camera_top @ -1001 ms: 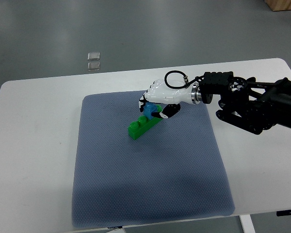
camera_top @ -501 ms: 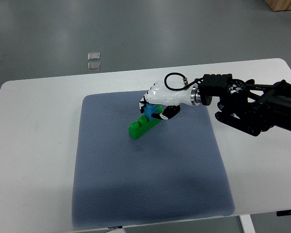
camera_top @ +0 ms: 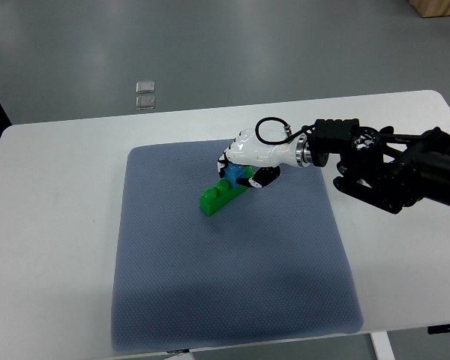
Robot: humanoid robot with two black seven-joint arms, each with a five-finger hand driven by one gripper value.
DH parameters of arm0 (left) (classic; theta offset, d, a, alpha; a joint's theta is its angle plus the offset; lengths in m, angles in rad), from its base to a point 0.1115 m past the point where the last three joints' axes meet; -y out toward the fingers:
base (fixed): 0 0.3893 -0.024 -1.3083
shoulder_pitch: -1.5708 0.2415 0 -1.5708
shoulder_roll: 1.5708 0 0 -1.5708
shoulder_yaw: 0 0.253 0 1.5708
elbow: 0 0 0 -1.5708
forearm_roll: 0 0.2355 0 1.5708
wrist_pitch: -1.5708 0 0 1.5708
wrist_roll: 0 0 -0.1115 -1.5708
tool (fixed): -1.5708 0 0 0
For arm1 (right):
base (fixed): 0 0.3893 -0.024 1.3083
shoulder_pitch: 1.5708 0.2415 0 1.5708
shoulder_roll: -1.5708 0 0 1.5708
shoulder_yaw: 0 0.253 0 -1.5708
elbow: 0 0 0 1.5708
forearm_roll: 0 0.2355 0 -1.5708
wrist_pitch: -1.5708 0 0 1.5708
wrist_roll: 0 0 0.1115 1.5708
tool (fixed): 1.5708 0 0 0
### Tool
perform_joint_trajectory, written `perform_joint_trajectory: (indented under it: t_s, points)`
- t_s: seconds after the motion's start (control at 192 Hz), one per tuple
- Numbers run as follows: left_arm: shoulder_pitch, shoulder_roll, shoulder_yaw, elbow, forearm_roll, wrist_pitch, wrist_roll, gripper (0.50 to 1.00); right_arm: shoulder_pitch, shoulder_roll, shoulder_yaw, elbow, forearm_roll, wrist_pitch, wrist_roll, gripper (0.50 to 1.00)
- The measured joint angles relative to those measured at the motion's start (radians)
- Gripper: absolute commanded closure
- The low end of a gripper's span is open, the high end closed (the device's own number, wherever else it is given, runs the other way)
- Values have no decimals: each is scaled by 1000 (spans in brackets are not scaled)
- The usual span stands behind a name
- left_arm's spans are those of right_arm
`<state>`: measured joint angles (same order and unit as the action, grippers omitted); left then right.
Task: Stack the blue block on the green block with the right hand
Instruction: 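Lower the blue block onto the green bar's studs and press, then open the right hand and lift it off the blue block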
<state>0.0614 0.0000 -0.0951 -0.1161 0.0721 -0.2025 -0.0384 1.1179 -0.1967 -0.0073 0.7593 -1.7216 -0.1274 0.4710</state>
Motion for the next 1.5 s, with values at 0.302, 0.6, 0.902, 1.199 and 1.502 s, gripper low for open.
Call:
perform_joint_trajectory:
  t_s: [0.302,0.6,0.902,1.199,1.502]
  points:
    - [0,0,0,0,0,0,0,500,-1,-1,0,0,2,-4,0,777]
    - [0,0,0,0,0,0,0,500,0,-1,1,1,7,-36,0,683]
    - [0,0,0,0,0,0,0,500,7,-4,5,11,21,-36,6,599]
    - [0,0,0,0,0,0,0,500,13,-21,17,44,160,-24,14,599]
    - [0,0,0,0,0,0,0,500,14,-92,178,72,579,192,8,599]
